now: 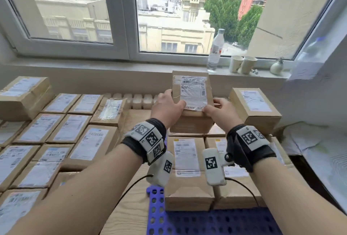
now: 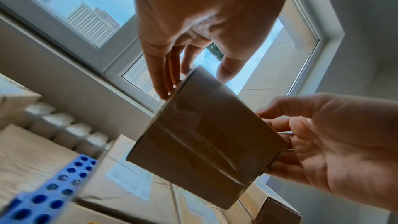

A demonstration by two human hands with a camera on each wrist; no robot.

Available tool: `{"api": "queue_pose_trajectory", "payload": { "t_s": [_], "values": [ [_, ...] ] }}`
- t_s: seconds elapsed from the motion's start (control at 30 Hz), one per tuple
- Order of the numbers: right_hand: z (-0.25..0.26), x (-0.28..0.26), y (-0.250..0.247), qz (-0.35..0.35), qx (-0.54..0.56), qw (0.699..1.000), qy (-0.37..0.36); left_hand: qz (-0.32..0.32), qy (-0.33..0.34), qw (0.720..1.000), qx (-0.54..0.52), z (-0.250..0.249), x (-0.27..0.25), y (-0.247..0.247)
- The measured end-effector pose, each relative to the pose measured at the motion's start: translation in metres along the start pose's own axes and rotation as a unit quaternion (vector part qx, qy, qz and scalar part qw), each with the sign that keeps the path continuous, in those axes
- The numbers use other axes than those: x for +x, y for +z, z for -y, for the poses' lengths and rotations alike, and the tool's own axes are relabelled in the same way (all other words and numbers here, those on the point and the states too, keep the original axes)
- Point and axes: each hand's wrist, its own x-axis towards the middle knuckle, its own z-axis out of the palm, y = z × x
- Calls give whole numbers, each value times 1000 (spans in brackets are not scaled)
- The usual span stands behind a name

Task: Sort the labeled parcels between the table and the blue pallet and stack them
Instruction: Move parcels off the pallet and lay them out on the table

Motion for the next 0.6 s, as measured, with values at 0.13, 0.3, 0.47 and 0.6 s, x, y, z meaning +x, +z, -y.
{"api": "queue_pose_trajectory", "payload": {
  "t_s": [0.13, 0.3, 0.47, 0.6],
  "values": [
    [-26, 43, -39, 21, -41, 999, -3, 7, -31, 999, -11, -28, 24, 48],
    [-46, 79, -63, 69, -120, 990, -11, 6, -68, 997, -35, -44, 41, 90],
    [-61, 101, -71, 88, -186, 978, -21, 14, -85, 995, -44, -51, 54, 116],
    [-67, 110, -79, 74, -197, 977, -29, 34, -93, 994, -41, -54, 63, 130]
  ]
}}
